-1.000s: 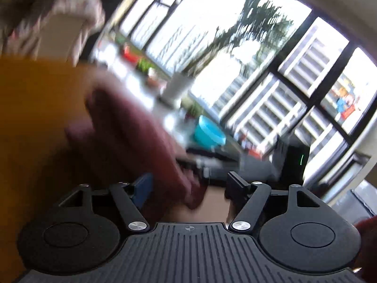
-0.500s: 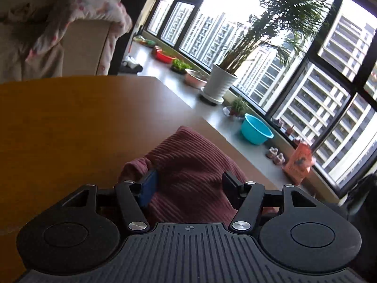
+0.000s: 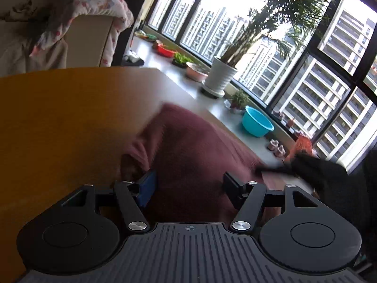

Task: Fold clothes

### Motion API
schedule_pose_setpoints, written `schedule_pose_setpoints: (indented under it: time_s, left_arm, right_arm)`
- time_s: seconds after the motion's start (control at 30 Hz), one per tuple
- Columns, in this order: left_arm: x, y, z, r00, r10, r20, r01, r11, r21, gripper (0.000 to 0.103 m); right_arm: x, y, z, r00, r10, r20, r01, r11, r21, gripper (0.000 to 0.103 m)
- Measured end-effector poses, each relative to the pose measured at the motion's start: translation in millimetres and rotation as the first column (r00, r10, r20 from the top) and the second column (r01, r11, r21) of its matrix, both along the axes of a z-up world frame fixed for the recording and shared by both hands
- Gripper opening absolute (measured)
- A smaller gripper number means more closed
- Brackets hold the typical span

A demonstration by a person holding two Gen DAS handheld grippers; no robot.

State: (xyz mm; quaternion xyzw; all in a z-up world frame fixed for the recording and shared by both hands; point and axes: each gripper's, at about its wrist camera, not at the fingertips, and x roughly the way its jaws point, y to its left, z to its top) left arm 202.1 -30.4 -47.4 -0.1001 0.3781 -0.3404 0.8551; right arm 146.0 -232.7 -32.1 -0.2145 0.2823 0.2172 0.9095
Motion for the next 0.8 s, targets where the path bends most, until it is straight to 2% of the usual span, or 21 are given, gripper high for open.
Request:
schedule_pose_setpoints:
  time_s: [0.07,0.17,0.23,0.3,0.33,0.4,0.47,0.53,0.6,0.67,0.73,0.8]
  left_arm:
    - [-8,0,-4,0.999,-0.015,-0.031,0.015,1.0,0.003,0.071]
    - [-19,-2,-9,0.999,-0.02,-0.037,0.02,1.0,0.009,0.071]
    - [-20,1,-5,1.0,-0.012,-0.028,0.012,1.0,0.001,0.075]
    - [-20,6,4,1.0,-0.003,-0.022,0.003,1.0,-0.021,0.079]
    - [-19,10,8,1.0,-0.003,-0.028,0.002,0.999,-0.051,0.086]
    - [-19,18,15,0.998,-0.007,-0.066,-0.004,0.987,-0.159,0.095]
    - [-14,18,17,0.993,-0.004,-0.118,-0.026,0.966,-0.255,0.096]
    - [-4,12,11,0.983,0.001,-0.185,-0.06,0.947,-0.316,0.097]
    - [10,2,-2,0.966,0.018,-0.256,-0.103,0.941,-0.322,0.097]
    - [19,-9,-15,0.952,0.038,-0.303,-0.132,0.946,-0.296,0.097]
    - [21,-14,-22,0.949,0.046,-0.313,-0.14,0.949,-0.282,0.097]
    - [22,-14,-24,0.953,0.05,-0.299,-0.135,0.953,-0.271,0.095]
  right_arm:
    - [10,-9,2,0.998,-0.059,0.008,0.059,0.998,0.01,0.079]
    - [17,-21,3,0.994,-0.11,0.003,0.11,0.993,0.048,0.079]
    - [17,-27,5,0.994,-0.109,-0.013,0.11,0.99,0.089,0.079]
    - [15,-37,14,0.996,-0.083,-0.042,0.089,0.982,0.168,0.08]
    - [15,-43,21,0.996,-0.074,-0.052,0.083,0.973,0.215,0.082]
    - [21,-62,38,0.996,-0.07,-0.056,0.085,0.94,0.329,0.085]
    - [31,-78,52,0.995,-0.083,-0.059,0.1,0.904,0.416,0.085]
    - [52,-89,58,0.993,-0.097,-0.059,0.114,0.881,0.458,0.085]
    - [83,-95,52,0.988,-0.115,-0.107,0.153,0.856,0.493,0.085]
    - [117,-99,37,0.975,-0.121,-0.187,0.203,0.823,0.53,0.085]
    - [141,-98,19,0.961,-0.11,-0.253,0.235,0.805,0.544,0.085]
    - [151,-91,0,0.948,-0.091,-0.304,0.249,0.808,0.534,0.083]
